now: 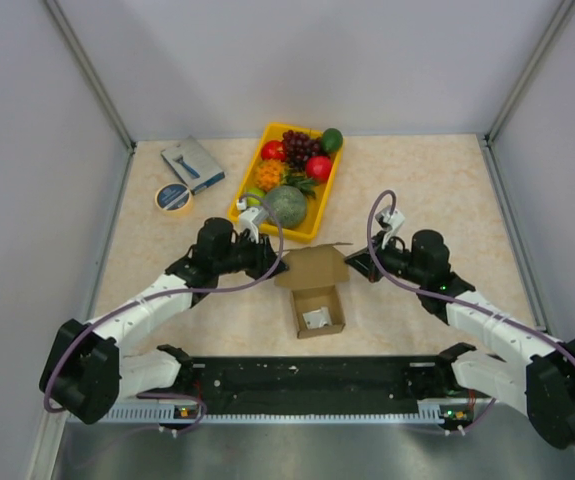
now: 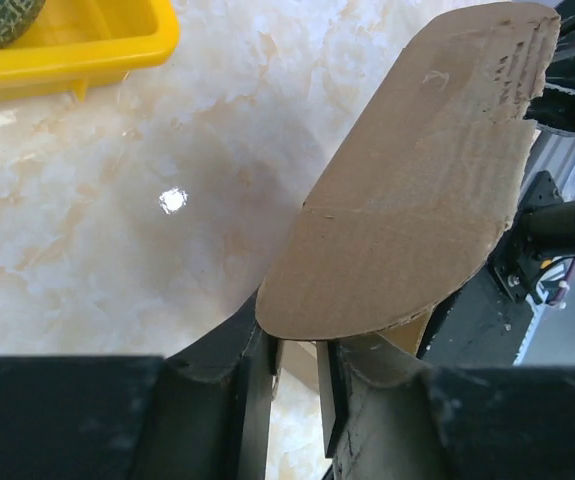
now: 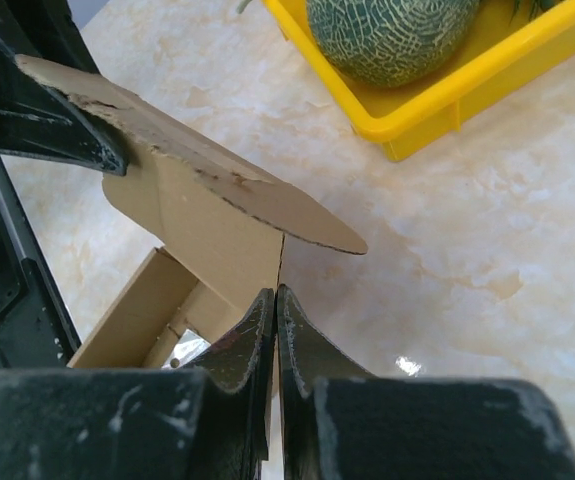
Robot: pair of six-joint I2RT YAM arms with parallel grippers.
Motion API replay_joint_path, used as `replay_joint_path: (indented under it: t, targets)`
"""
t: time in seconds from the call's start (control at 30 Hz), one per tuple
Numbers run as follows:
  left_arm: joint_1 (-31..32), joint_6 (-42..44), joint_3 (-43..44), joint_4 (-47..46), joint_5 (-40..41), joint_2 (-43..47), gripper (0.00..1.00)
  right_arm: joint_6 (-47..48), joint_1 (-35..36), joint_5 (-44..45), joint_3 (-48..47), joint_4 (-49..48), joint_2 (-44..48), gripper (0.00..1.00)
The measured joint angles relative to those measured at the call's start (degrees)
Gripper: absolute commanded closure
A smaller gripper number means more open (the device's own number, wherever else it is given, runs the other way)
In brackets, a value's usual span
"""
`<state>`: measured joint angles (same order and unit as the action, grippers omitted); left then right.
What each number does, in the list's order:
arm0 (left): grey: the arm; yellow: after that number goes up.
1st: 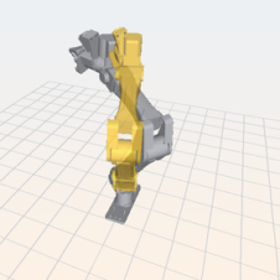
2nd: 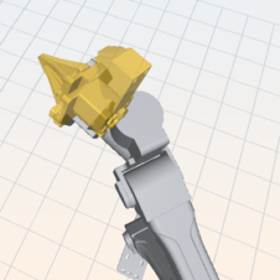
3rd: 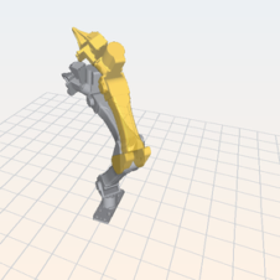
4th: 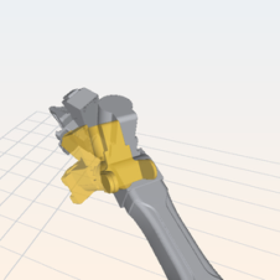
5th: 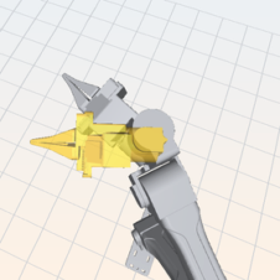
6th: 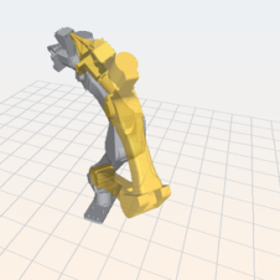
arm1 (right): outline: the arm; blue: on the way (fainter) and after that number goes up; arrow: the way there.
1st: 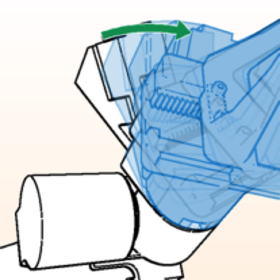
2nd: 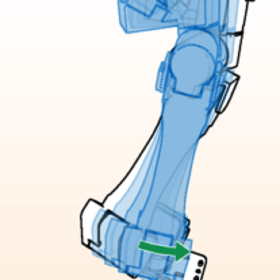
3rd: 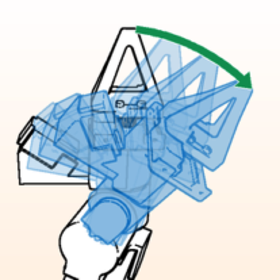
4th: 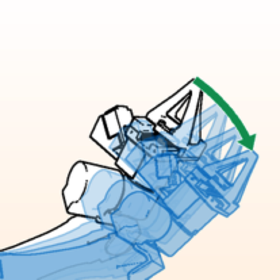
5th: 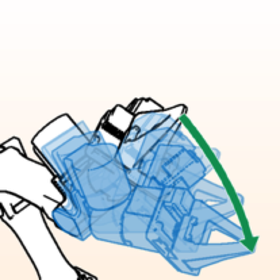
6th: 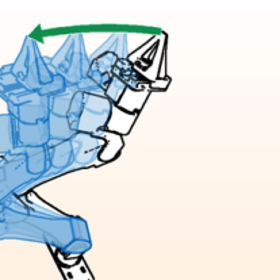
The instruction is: Fold the paper box
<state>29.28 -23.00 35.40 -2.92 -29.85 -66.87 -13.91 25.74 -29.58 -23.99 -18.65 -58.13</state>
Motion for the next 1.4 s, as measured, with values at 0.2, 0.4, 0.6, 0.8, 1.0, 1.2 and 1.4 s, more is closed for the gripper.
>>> replay_joint_path:
  t: [0.2, 0.4, 0.6, 0.8, 1.0, 1.2, 1.4]
  targets:
    - [1.18, 2.56, 0.5, 1.75, 2.82, 1.29, 0.95, 0.0, 0.22, 0.96, -0.02, 4.17, 1.36, 0.84]
    - [4.37, 3.72, 1.11, 2.16, 7.26, 1.88, 1.0, 0.0, 2.58, 2.82, -0.55, 7.87, 1.92, 0.77]
    - [6.23, 4.66, 1.14, 2.56, 10.91, 1.88, 1.0, 0.22, 3.17, 4.07, -3.52, 10.01, -0.17, 0.83]
    - [7.74, 5.14, 3.13, 4.26, 15.32, 1.33, 1.0, -0.17, 4.44, 6.95, -6.34, 11.47, -1.97, 1.0]
    - [14.51, 3.54, 5.18, 5.2, 29.51, -0.28, 1.0, -2.64, 12.26, 22.73, -8.02, 14.51, -1.7, 1.0]
    - [18.71, 0.07, 7.74, 3.56, 39.39, -5.09, 1.0, -6.34, 16.81, 37.03, -8.07, 15.39, -1.25, 1.0]
    - [23.15, -1.6, 7.76, 0.96, 45.97, -5.7, 1.0, -9.53, 22.69, 51.84, -10.67, 18.38, -2.32, 1.0]
